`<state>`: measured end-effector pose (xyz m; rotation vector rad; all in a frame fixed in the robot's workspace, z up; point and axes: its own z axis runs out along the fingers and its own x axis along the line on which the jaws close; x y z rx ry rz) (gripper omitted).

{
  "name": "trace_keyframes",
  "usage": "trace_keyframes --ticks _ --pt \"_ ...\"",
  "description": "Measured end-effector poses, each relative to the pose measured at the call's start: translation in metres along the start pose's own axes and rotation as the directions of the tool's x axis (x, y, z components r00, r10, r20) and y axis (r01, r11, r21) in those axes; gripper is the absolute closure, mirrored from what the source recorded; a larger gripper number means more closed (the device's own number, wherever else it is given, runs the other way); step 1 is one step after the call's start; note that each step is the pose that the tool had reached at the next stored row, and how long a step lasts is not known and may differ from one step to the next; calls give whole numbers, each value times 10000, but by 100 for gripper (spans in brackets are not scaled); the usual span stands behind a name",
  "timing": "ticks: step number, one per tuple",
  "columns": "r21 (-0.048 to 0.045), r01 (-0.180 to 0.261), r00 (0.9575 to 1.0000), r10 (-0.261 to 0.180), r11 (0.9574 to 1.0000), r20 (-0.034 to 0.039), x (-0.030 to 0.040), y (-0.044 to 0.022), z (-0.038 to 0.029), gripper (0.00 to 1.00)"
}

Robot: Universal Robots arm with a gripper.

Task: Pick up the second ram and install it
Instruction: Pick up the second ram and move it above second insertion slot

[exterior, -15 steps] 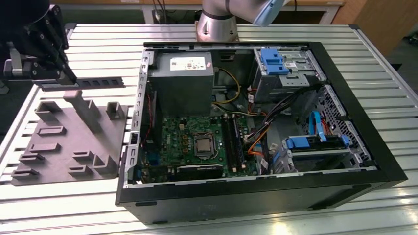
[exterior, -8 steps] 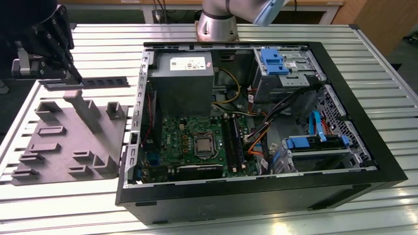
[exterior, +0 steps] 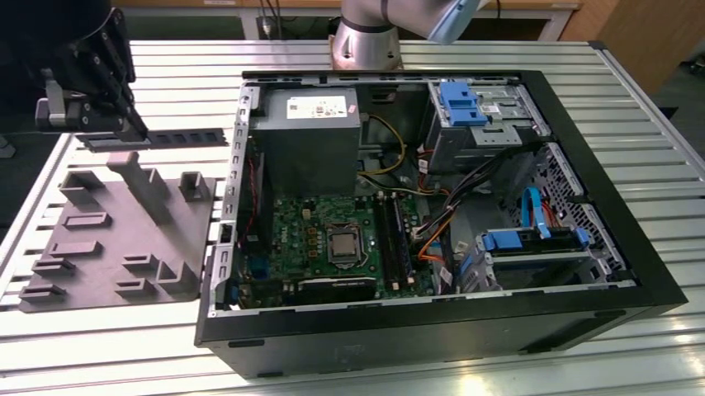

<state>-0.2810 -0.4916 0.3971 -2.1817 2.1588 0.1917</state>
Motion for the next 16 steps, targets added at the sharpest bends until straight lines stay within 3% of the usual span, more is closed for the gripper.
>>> trace_keyframes --ticks 16 --pt "0 0 10000 0 10000 0 -22 -179 -2 89"
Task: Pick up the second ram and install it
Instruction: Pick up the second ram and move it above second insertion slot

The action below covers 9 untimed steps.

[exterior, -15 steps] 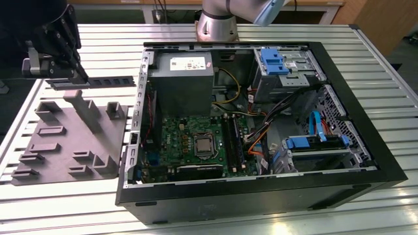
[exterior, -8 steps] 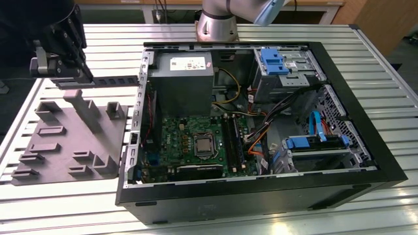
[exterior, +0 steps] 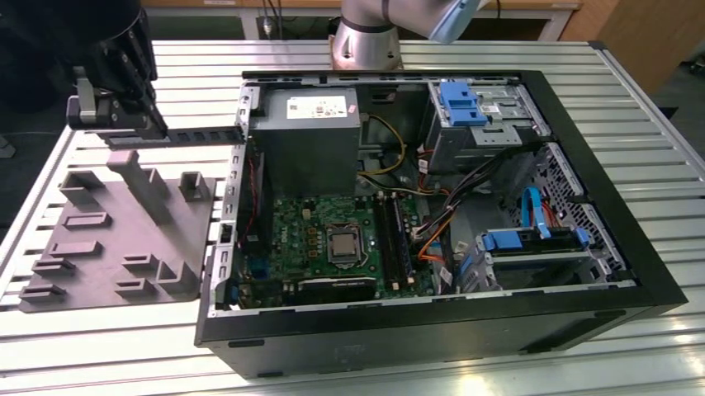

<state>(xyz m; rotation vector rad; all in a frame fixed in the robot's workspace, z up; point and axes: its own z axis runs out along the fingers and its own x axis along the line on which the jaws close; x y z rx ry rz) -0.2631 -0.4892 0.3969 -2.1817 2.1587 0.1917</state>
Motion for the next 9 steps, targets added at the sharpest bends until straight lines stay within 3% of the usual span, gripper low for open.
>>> trace_keyframes --ticks 9 --pt "-1 0 10000 0 10000 -1 -13 -118 -3 89"
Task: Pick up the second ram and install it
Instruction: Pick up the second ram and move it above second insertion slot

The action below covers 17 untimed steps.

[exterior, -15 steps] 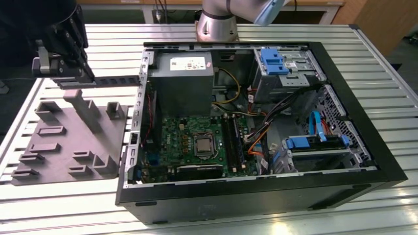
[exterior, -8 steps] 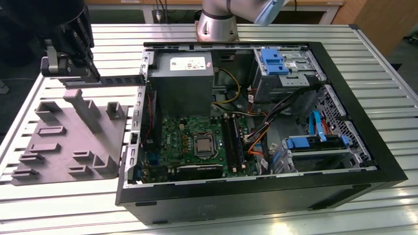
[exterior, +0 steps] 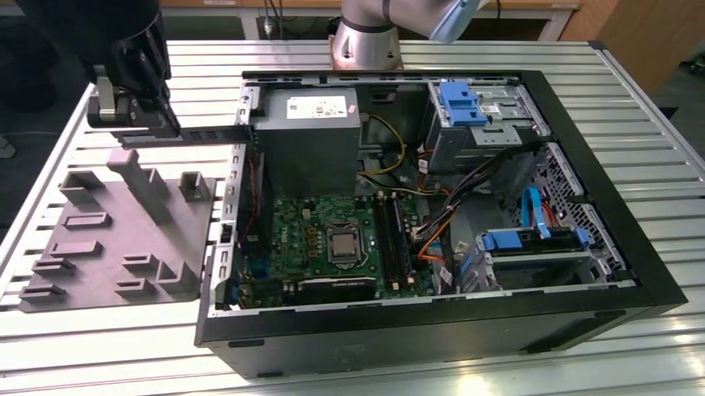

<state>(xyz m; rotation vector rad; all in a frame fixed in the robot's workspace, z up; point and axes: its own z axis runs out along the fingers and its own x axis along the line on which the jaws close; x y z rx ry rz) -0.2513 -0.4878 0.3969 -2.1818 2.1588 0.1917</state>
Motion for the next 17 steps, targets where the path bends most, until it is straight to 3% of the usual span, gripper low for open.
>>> trace_keyframes --ticks 17 --pt "-2 -1 10000 1 10000 0 -21 -261 7 89"
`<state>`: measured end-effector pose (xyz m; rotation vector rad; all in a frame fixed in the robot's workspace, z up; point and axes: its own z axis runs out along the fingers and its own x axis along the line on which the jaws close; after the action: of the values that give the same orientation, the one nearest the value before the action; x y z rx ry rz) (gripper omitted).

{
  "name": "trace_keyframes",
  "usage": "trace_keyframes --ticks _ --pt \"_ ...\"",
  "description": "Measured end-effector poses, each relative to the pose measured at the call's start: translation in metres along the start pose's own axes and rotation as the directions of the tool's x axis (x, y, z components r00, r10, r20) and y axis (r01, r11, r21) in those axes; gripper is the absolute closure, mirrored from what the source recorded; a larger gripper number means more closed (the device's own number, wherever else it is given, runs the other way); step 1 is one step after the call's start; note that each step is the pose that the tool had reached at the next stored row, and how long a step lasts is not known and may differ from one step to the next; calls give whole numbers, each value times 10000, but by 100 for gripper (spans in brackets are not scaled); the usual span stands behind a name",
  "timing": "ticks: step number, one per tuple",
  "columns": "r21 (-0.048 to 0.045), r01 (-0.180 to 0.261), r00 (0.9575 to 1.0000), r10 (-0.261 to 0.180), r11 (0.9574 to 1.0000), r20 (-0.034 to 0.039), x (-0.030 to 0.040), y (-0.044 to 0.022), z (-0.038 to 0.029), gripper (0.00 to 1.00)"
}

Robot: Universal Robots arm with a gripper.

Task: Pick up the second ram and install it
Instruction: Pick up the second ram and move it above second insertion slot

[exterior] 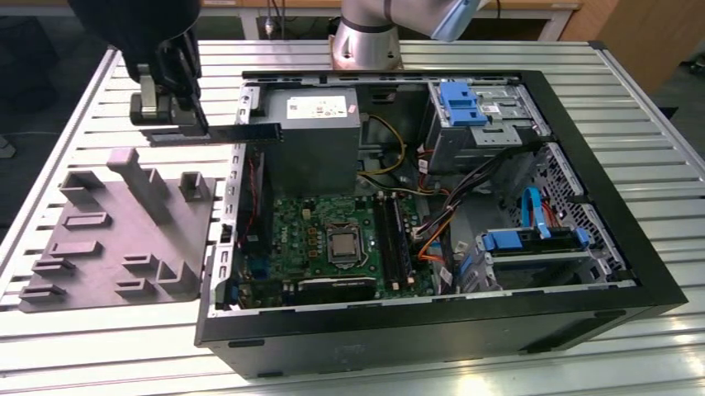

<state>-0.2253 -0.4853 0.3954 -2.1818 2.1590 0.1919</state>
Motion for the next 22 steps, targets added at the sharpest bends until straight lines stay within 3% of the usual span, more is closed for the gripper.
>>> trace_keyframes --ticks 22 --pt "-2 1 10000 -1 10000 1 0 -363 16 89"
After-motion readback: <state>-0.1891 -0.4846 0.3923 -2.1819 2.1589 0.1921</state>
